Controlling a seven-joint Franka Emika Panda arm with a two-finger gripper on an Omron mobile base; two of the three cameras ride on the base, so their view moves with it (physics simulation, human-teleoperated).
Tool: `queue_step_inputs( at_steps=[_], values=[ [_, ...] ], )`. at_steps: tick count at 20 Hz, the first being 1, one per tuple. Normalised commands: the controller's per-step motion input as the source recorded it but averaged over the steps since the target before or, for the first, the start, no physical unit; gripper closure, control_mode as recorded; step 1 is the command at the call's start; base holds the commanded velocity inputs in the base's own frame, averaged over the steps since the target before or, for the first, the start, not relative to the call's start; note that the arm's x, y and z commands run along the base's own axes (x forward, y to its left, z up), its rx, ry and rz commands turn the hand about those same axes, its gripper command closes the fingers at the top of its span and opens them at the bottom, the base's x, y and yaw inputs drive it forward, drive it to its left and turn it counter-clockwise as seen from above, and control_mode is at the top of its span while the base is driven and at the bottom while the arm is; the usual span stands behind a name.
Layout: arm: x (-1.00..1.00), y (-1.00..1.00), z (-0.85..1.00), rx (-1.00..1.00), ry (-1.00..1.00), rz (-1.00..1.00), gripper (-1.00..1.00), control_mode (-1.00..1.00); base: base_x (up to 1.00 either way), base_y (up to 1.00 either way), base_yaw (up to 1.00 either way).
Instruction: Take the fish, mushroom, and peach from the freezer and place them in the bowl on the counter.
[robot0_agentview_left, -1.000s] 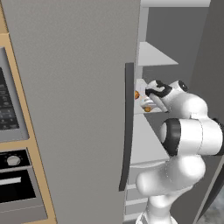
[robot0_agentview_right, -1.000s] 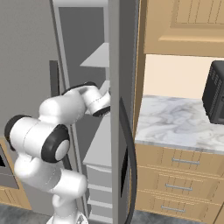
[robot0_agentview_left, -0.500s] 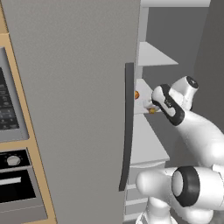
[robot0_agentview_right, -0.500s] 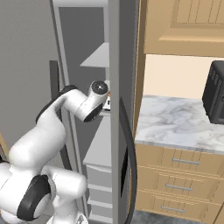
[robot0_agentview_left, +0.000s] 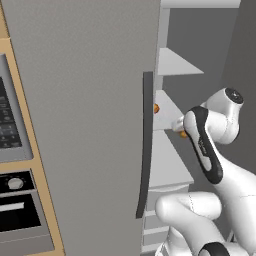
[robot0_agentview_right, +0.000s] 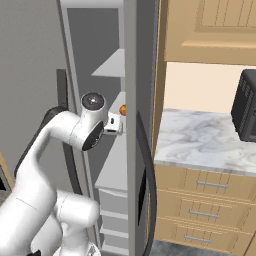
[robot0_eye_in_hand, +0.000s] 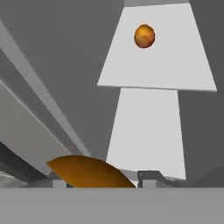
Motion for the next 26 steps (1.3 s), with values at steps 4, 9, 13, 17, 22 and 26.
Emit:
queue_step_inputs(
  at_steps=[4,9,13,17,22,26],
  values=[
    [-0.74,0.02,0.00,-0.22,-0.01,-0.01,1.00,-1.00,0.00,0.00,0.00],
    [-0.26,0.09,0.26,-0.14,0.00,-0.10,1.00,-1.00,0.00,0.00,0.00],
    [-0.43,0.12,0.67,0.01,0.08,-0.17,1.00,-1.00,0.00,0.00,0.00],
    [-0.58,0.00,0.77,0.08,0.13,-0.16,1.00,-1.00,0.00,0.00,0.00],
    [-0.62,0.02,0.56,0.09,0.07,-0.04,1.00,-1.00,0.00,0.00,0.00],
    [-0.60,0.02,0.17,0.11,0.02,0.06,1.00,-1.00,0.00,0.00,0.00]
  ],
)
